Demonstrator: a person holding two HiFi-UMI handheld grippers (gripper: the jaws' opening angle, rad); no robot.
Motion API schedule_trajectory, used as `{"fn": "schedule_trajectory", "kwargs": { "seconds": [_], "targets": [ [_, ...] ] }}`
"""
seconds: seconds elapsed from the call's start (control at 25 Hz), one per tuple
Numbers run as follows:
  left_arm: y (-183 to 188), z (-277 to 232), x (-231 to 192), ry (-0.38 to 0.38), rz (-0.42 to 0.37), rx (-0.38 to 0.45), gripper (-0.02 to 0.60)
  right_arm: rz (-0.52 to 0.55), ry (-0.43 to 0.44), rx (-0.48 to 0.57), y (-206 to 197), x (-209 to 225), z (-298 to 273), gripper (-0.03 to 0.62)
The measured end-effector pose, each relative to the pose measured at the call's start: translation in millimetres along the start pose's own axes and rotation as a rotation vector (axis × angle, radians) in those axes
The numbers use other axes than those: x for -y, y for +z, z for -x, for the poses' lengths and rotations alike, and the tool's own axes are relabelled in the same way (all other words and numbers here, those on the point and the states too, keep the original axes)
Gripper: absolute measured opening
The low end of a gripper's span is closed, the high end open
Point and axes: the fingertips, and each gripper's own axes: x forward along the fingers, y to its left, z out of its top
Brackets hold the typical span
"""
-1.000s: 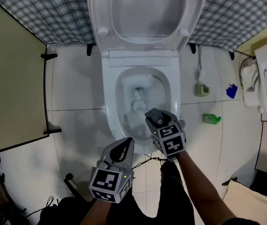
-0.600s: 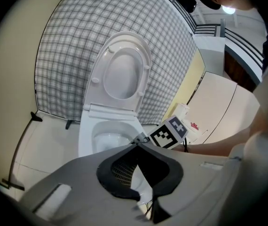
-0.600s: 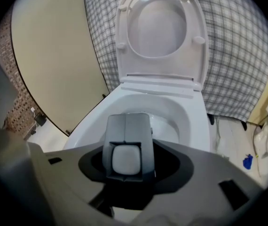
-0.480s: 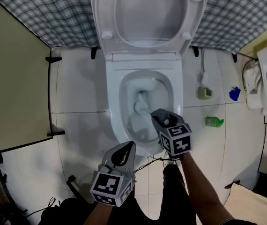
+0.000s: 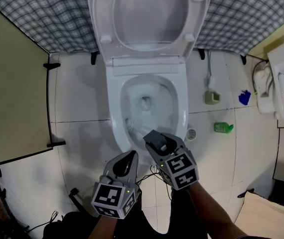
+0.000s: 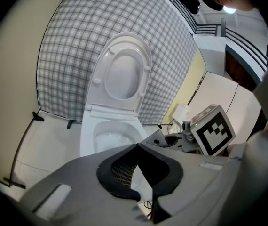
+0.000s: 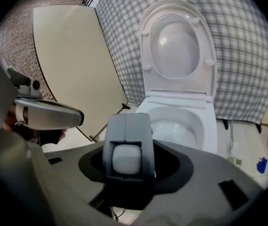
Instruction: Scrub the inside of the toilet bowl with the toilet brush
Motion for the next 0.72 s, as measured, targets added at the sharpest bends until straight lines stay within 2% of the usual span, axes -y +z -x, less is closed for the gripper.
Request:
{"fn": "schedule_trajectory", "kwargs": {
  "seconds": [0.56,0.72],
  "targets": [
    [-2.7,0.2,-12.3,0.011,0.006,-0.003,-0.014,-0.061,-0.200,-0.052,-31.3,82.2,-69.5,0.232],
    [-1.7,1.2,-15.9,0.013,0.005,0.000,-0.014,-0.071,-0.202,-0.039,-23.6,82.3,-65.0,0.232]
  ]
}}
